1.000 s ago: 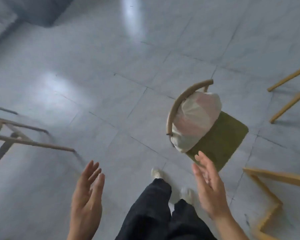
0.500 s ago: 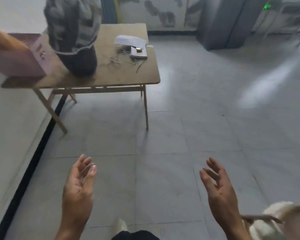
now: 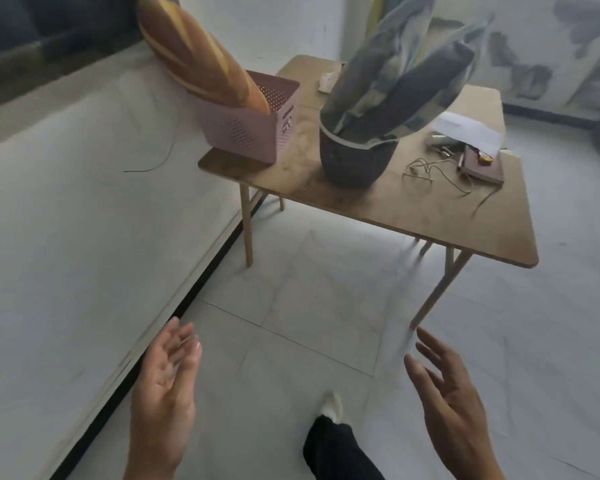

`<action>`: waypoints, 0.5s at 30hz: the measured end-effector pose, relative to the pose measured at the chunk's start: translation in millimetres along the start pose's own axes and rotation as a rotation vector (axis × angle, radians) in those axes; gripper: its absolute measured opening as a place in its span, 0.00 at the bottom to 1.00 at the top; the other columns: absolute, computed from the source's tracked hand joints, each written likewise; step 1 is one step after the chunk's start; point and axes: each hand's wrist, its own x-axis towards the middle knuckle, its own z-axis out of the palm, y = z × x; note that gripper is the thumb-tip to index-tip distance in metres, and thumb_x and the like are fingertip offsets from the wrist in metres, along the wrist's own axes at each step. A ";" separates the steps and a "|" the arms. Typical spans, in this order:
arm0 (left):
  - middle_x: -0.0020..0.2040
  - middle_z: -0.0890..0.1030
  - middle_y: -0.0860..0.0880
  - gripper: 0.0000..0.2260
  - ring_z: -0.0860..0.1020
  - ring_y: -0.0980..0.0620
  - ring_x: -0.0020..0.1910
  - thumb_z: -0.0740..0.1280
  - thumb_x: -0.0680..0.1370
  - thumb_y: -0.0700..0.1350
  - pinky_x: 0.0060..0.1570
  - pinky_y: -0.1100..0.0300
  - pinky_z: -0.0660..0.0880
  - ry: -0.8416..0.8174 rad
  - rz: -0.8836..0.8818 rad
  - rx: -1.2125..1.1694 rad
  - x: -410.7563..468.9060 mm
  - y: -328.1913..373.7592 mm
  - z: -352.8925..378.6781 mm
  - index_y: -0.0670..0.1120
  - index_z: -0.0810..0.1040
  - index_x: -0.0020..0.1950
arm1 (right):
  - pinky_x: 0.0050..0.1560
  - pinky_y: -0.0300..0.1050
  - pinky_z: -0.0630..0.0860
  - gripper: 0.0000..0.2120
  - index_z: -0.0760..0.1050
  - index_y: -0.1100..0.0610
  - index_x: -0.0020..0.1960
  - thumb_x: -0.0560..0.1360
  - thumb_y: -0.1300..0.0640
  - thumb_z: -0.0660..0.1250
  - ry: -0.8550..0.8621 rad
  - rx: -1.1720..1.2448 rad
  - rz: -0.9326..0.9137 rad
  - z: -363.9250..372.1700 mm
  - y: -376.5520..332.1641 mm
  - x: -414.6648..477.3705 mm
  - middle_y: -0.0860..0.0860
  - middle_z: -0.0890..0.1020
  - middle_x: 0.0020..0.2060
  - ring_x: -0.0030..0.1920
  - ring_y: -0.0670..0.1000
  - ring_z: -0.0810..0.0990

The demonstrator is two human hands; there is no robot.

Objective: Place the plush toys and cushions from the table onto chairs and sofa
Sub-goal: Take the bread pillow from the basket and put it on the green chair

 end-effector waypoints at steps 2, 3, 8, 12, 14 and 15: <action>0.60 0.83 0.60 0.27 0.81 0.59 0.60 0.72 0.70 0.59 0.68 0.40 0.72 -0.003 -0.027 0.015 45.6 -4.9 12.5 0.57 0.73 0.68 | 0.63 0.40 0.73 0.26 0.70 0.42 0.71 0.73 0.42 0.66 -0.024 0.008 0.015 31.9 0.6 47.9 0.39 0.76 0.65 0.64 0.35 0.75; 0.60 0.83 0.58 0.27 0.81 0.60 0.59 0.73 0.73 0.55 0.69 0.39 0.72 -0.007 -0.034 0.023 71.0 -6.4 20.1 0.54 0.72 0.70 | 0.64 0.42 0.73 0.27 0.69 0.42 0.72 0.73 0.42 0.66 -0.030 0.018 0.021 49.0 -0.5 74.6 0.39 0.75 0.66 0.65 0.35 0.74; 0.62 0.80 0.53 0.25 0.80 0.67 0.55 0.72 0.78 0.44 0.70 0.41 0.71 0.015 -0.043 0.016 209.4 17.9 58.6 0.46 0.70 0.74 | 0.63 0.41 0.73 0.30 0.68 0.45 0.75 0.74 0.40 0.66 -0.089 0.053 -0.018 130.3 -36.5 221.3 0.36 0.74 0.67 0.65 0.35 0.74; 0.65 0.79 0.54 0.26 0.79 0.61 0.61 0.73 0.76 0.48 0.66 0.49 0.74 0.023 0.063 0.035 317.3 68.7 75.4 0.52 0.69 0.72 | 0.60 0.40 0.74 0.28 0.68 0.42 0.74 0.75 0.40 0.66 -0.122 0.050 -0.107 184.9 -104.3 327.1 0.29 0.73 0.63 0.61 0.33 0.75; 0.65 0.78 0.57 0.27 0.78 0.61 0.63 0.70 0.75 0.51 0.63 0.54 0.74 0.041 0.114 0.044 363.0 87.3 78.5 0.54 0.68 0.73 | 0.62 0.43 0.76 0.28 0.68 0.42 0.74 0.76 0.41 0.66 -0.164 0.040 -0.130 210.4 -136.8 367.5 0.36 0.74 0.67 0.63 0.38 0.76; 0.65 0.78 0.57 0.28 0.78 0.62 0.63 0.68 0.74 0.52 0.62 0.56 0.73 0.057 0.136 0.043 384.0 92.2 78.6 0.54 0.68 0.73 | 0.63 0.46 0.77 0.28 0.68 0.42 0.75 0.76 0.41 0.66 -0.185 0.037 -0.137 223.7 -149.6 385.3 0.38 0.74 0.70 0.65 0.41 0.76</action>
